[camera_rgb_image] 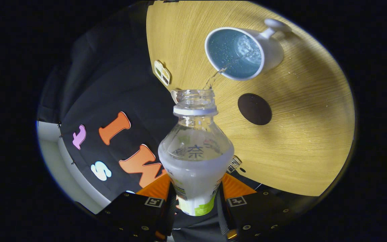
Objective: Take the bottle from table, then pour the juice into the cup, finally place the bottle on the coaster
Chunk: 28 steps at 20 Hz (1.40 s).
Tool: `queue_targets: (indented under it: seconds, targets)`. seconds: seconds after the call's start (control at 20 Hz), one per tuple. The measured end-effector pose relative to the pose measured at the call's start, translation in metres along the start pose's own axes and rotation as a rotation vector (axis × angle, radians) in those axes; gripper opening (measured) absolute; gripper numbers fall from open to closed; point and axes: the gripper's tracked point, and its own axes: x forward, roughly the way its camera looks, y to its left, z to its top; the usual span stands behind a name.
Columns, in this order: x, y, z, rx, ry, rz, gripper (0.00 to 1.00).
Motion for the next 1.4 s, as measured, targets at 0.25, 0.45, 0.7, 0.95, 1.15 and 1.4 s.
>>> queue_targets:
  seconds: [0.25, 0.45, 0.7, 0.95, 1.15, 1.4]
  targets:
    - [0.000, -0.001, 0.006, 0.050, -0.003, -0.001, 0.54]
    - [0.002, -0.001, 0.009, 0.049, -0.009, -0.007, 0.54]
    - [0.003, -0.001, 0.016, 0.047, -0.029, -0.001, 0.54]
    - [0.005, -0.005, 0.014, -0.001, -0.035, -0.001, 0.54]
    - [0.007, -0.017, 0.025, -0.255, -0.091, -0.062, 0.54]
    - [0.002, -0.004, 0.029, -0.594, -0.154, -0.041, 0.54]
